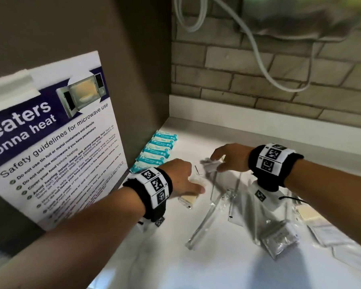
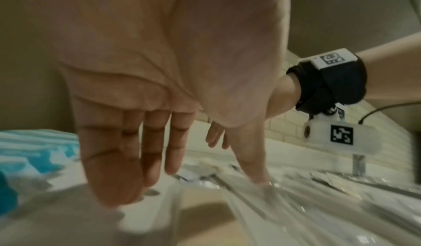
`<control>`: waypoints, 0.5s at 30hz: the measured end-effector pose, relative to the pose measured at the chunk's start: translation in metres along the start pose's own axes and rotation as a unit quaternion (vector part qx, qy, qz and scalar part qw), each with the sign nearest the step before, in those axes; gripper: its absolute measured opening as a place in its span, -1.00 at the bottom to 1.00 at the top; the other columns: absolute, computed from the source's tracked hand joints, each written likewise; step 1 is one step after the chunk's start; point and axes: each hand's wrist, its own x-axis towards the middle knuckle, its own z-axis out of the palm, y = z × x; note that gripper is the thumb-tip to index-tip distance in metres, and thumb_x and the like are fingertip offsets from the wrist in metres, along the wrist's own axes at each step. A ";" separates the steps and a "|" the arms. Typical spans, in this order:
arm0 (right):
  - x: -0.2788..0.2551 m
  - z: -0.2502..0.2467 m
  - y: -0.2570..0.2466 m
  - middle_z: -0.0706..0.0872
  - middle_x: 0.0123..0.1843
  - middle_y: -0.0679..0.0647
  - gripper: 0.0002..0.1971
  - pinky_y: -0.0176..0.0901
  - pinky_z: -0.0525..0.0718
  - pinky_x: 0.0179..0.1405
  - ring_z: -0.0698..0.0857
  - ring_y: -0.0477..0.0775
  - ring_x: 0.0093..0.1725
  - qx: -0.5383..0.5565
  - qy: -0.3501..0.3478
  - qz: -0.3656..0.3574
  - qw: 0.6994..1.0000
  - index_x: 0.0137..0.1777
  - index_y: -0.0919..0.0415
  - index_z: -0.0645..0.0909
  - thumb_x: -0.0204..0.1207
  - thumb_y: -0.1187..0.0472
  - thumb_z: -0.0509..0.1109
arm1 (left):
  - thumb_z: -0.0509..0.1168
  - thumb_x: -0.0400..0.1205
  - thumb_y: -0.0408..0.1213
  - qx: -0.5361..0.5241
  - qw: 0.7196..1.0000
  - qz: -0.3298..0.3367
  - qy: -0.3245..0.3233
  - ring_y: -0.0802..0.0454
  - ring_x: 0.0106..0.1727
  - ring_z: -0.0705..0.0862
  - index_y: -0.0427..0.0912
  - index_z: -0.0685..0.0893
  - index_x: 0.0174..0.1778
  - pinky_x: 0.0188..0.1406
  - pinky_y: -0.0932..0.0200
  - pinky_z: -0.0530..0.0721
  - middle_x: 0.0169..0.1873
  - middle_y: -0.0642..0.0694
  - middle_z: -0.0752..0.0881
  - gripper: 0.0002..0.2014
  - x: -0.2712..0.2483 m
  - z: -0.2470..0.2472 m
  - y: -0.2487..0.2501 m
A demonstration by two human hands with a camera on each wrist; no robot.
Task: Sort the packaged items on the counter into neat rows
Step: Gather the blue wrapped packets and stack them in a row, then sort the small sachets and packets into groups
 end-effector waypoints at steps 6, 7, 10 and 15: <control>0.013 0.019 0.010 0.44 0.59 0.08 -0.45 -0.09 0.38 0.49 0.45 0.14 0.55 -0.041 0.007 0.028 0.999 0.60 0.04 0.34 0.61 0.11 0.33 | 0.56 0.33 0.14 0.032 0.999 -0.029 -0.026 -0.05 -0.08 0.65 -0.12 0.62 0.17 -0.15 0.16 0.58 0.05 -0.08 0.71 -0.40 0.011 0.011 0.011; 0.019 0.021 0.009 0.42 0.61 0.09 -0.44 -0.09 0.36 0.50 0.43 0.14 0.56 -0.047 0.004 0.026 0.999 0.63 0.06 0.29 0.63 0.14 0.30 | 0.58 0.33 0.09 0.024 0.999 -0.033 -0.026 -0.04 -0.06 0.67 -0.12 0.62 0.16 -0.12 0.15 0.62 0.05 -0.07 0.71 -0.42 0.011 0.009 0.011; 0.033 0.024 0.003 0.44 0.59 0.05 -0.40 -0.06 0.43 0.49 0.47 0.14 0.53 -0.059 -0.009 0.016 0.998 0.64 0.00 0.24 0.62 0.21 0.28 | 0.62 0.32 0.00 0.004 0.999 -0.036 -0.040 -0.05 0.07 0.68 -0.11 0.60 0.23 0.04 0.11 0.68 0.11 -0.06 0.68 -0.38 0.015 0.007 0.006; 0.047 0.026 -0.007 0.48 0.48 0.01 -0.44 0.12 0.53 0.42 0.49 0.14 0.48 -0.122 -0.013 -0.004 0.992 0.55 -0.16 0.36 0.56 0.15 0.34 | 0.65 0.31 -0.09 -0.055 0.996 -0.035 -0.060 -0.02 0.05 0.69 -0.08 0.62 0.16 0.07 0.11 0.67 0.06 -0.03 0.72 -0.45 0.020 0.008 -0.005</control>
